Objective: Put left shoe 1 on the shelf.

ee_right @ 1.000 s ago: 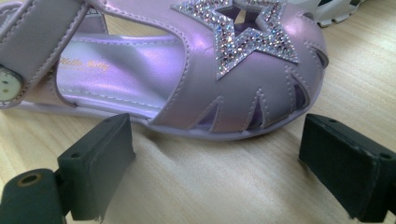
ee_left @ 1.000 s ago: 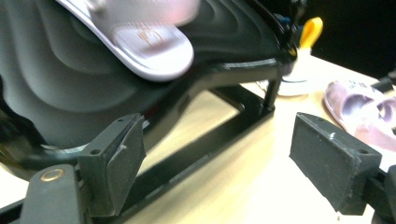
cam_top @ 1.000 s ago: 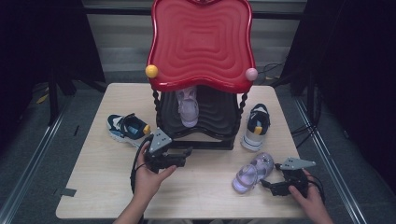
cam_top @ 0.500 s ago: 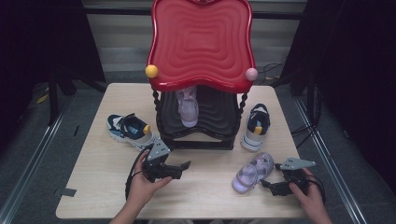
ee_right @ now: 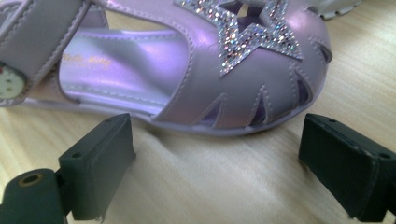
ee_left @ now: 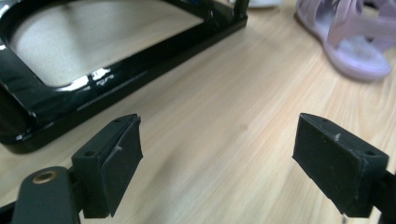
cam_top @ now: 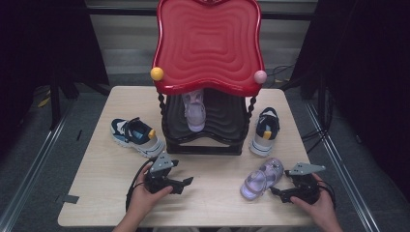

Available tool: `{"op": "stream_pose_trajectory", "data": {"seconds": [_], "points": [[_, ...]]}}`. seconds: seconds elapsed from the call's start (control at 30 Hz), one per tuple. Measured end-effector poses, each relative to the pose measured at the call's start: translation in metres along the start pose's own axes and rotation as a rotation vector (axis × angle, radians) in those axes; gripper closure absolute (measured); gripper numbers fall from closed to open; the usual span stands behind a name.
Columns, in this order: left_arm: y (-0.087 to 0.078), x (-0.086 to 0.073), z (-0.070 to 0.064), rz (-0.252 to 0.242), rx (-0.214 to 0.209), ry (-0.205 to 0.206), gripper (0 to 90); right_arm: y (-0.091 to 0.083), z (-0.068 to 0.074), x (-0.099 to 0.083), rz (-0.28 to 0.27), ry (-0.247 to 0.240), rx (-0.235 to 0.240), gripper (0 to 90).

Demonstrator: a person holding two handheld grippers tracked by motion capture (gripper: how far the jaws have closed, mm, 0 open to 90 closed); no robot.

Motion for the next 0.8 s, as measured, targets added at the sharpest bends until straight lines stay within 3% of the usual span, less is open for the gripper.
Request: {"op": "stream_pose_trajectory", "data": {"seconds": [0.1, 0.23, 0.3, 0.43, 0.5, 0.57, 0.8], "points": [[0.001, -0.006, 0.003, 0.02, 0.003, 0.0, 15.1, -0.003, -0.001, -0.001, 0.02, -0.004, 0.002, 14.3], [-0.002, -0.006, 0.004, 0.011, 0.0, 0.003, 15.2, -0.009, -0.004, -0.003, 0.053, 0.01, -0.004, 15.8], [-0.003, -0.01, 0.005, 0.036, 0.011, 0.018, 15.2, -0.015, -0.003, 0.0, 0.066, 0.027, -0.009, 16.1], [-0.006, -0.016, 0.008, 0.074, 0.026, 0.041, 15.2, -0.027, 0.004, 0.007, 0.075, 0.073, 0.023, 19.7], [-0.007, -0.019, 0.011, 0.102, 0.045, 0.075, 15.3, -0.031, 0.007, 0.011, 0.073, 0.086, 0.032, 19.8], [-0.007, -0.021, 0.012, 0.124, 0.052, 0.077, 15.3, -0.033, 0.011, 0.016, 0.077, 0.106, 0.049, 20.2], [-0.008, -0.024, 0.019, 0.14, 0.07, 0.077, 15.5, -0.04, 0.024, 0.032, 0.084, 0.09, 0.063, 27.6]]}}
Point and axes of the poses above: each handheld gripper's, and its own axes: y roughly forward along the jaws, x roughly out of its top, z roughly to its left, the point moved 10 cm from there along y, roughly forward along the jaws, and after that the axes turned 1 degree about z, right-handed, at the moved point
